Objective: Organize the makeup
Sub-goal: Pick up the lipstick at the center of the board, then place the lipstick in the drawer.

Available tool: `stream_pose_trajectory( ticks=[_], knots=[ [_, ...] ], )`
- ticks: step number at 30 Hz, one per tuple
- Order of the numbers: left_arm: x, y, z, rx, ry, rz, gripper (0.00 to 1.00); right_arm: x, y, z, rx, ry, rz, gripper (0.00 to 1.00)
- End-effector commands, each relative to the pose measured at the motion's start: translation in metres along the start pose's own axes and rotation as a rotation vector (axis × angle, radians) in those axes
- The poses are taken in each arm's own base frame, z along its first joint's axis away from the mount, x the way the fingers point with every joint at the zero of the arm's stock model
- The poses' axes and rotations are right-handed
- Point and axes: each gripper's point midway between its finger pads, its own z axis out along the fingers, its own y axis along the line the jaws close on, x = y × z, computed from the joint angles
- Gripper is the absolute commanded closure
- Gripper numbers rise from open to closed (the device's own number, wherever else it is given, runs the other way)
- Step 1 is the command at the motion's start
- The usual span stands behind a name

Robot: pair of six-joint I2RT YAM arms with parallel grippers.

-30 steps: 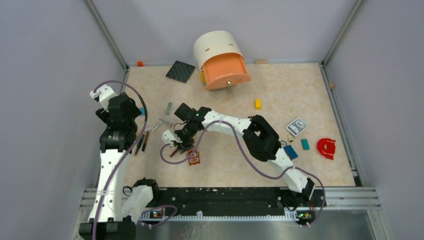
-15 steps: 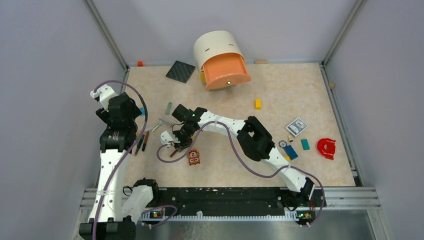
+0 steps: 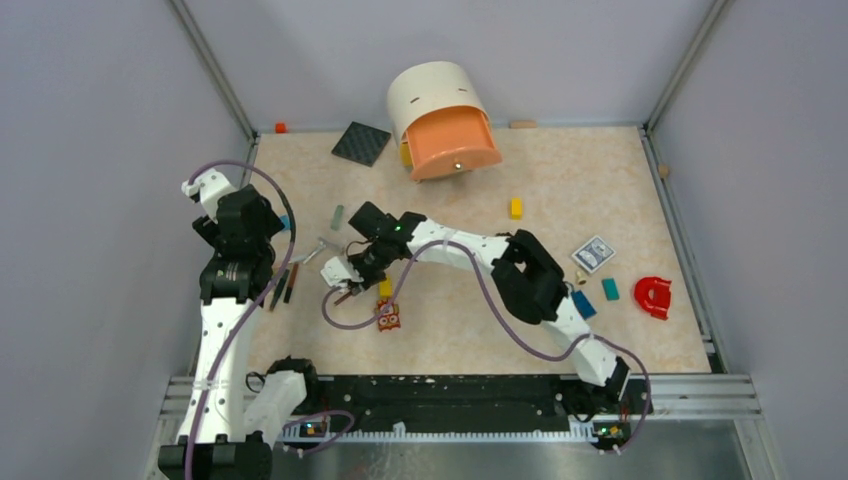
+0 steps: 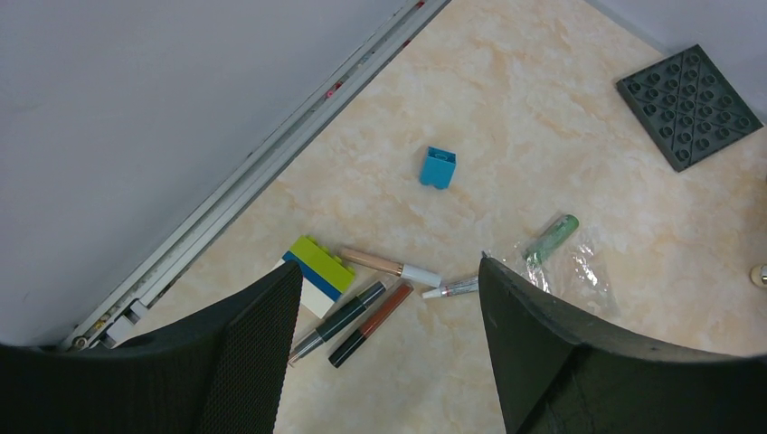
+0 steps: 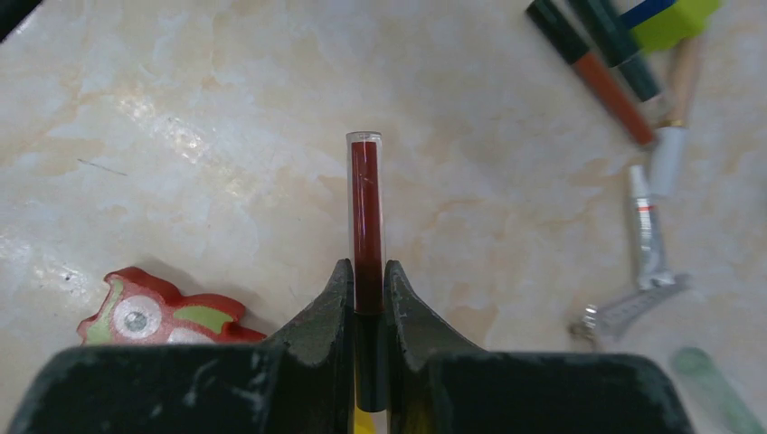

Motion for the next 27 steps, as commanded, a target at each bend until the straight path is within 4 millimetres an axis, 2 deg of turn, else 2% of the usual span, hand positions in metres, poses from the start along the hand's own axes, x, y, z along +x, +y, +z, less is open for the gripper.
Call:
stream_pose_trajectory(
  ticks=[1, 3, 5, 8, 13, 15, 18, 22, 27],
  knots=[
    [-0.015, -0.003, -0.001, 0.017, -0.046, -0.022, 0.23, -0.11, -0.046, -0.084, 0.255, -0.126, -0.281, 1.0],
    [-0.015, -0.003, -0.002, 0.016, -0.049, -0.023, 0.23, -0.116, -0.048, -0.109, 0.312, -0.088, -0.315, 1.0],
    [-0.015, -0.003, -0.002, 0.016, -0.049, -0.022, 0.23, -0.108, -0.051, -0.133, 0.359, -0.05, -0.311, 1.0],
    [-0.015, -0.004, -0.002, 0.022, -0.049, -0.022, 0.23, -0.086, -0.062, -0.179, 0.453, 0.0, -0.276, 1.0],
    [-0.014, -0.009, -0.002, 0.051, -0.044, -0.017, 0.23, -0.054, -0.1, -0.272, 0.635, 0.084, -0.22, 1.0],
    [-0.014, -0.01, -0.002, 0.057, -0.046, -0.017, 0.23, -0.038, -0.111, -0.298, 0.68, 0.12, -0.198, 1.0],
    [-0.014, -0.011, -0.003, 0.068, -0.044, -0.013, 0.23, -0.019, -0.123, -0.327, 0.728, 0.163, -0.177, 1.0],
    [-0.014, -0.013, -0.002, 0.077, -0.043, -0.01, 0.23, 0.008, -0.135, -0.353, 0.768, 0.233, -0.152, 1.0],
    [-0.013, -0.015, -0.002, 0.089, -0.041, -0.006, 0.22, 0.034, -0.145, -0.369, 0.778, 0.285, -0.136, 1.0]
  ],
)
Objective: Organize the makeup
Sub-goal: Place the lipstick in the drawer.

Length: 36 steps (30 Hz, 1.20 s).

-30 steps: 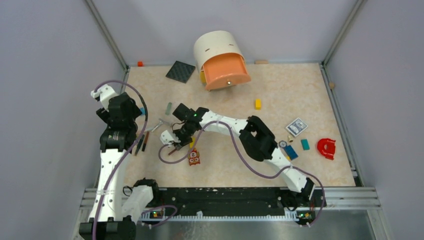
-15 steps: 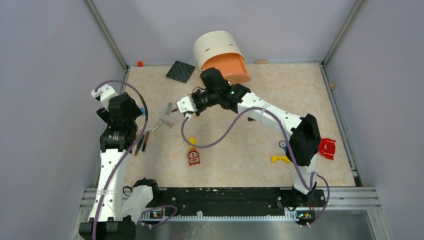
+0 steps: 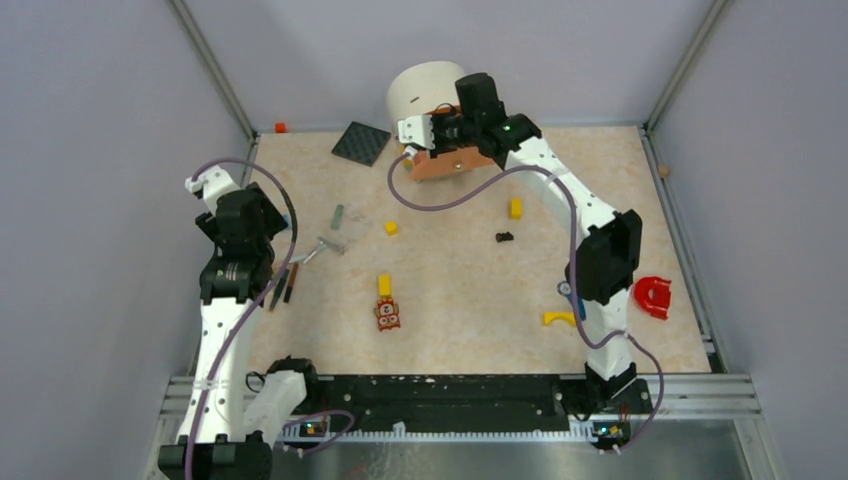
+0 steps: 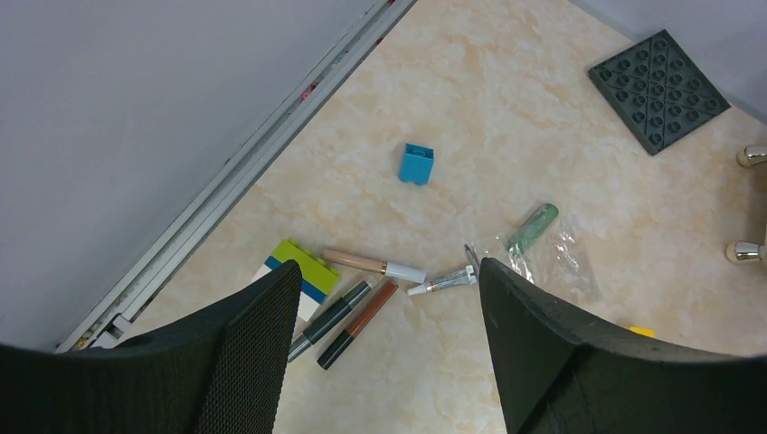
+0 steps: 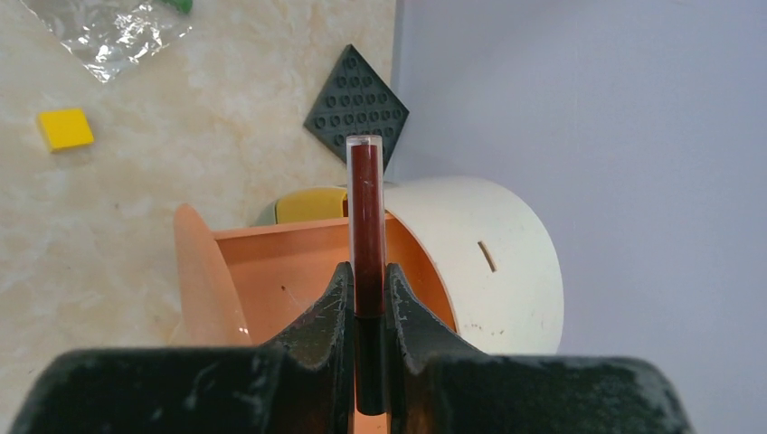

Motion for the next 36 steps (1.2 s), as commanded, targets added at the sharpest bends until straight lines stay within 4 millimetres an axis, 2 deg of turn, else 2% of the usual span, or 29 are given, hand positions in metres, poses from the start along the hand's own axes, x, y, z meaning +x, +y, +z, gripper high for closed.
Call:
stream_pose_trajectory(
  ticks=[1, 10, 12, 15, 17, 20, 23, 26, 30, 33, 36],
  knots=[
    [-0.014, -0.006, -0.002, 0.035, -0.051, -0.019, 0.22, 0.018, -0.013, 0.0, -0.003, 0.032, -0.02, 1.0],
    [-0.013, -0.006, -0.001, 0.036, -0.049, -0.014, 0.22, 0.066, -0.019, -0.01, 0.022, 0.141, -0.012, 1.0],
    [-0.014, -0.006, -0.001, 0.039, -0.05, -0.015, 0.22, 0.074, -0.022, -0.014, 0.035, 0.155, -0.002, 0.94],
    [-0.014, -0.007, -0.001, 0.041, -0.051, -0.015, 0.22, 0.079, -0.027, -0.019, 0.063, 0.159, 0.015, 0.75],
    [-0.014, -0.008, -0.002, 0.047, -0.051, -0.014, 0.22, 0.078, -0.028, -0.02, 0.073, 0.158, 0.017, 0.66],
    [-0.013, -0.008, -0.002, 0.048, -0.049, -0.012, 0.22, 0.078, -0.029, -0.02, 0.083, 0.154, 0.033, 0.59],
    [-0.013, -0.008, -0.002, 0.05, -0.047, -0.011, 0.22, 0.077, -0.035, -0.022, 0.106, 0.16, 0.029, 0.57],
    [-0.013, -0.008, -0.002, 0.051, -0.048, -0.01, 0.22, 0.066, -0.049, -0.032, 0.151, 0.143, 0.023, 0.57],
    [-0.013, -0.01, -0.001, 0.057, -0.047, -0.009, 0.22, 0.037, -0.078, -0.054, 0.258, 0.081, 0.03, 0.57],
    [-0.012, -0.01, -0.001, 0.059, -0.046, -0.008, 0.22, 0.005, -0.096, -0.077, 0.331, 0.002, 0.055, 0.57],
    [-0.013, -0.009, -0.001, 0.055, -0.048, -0.01, 0.22, -0.035, -0.094, -0.087, 0.315, -0.134, 0.123, 0.57]
  ],
)
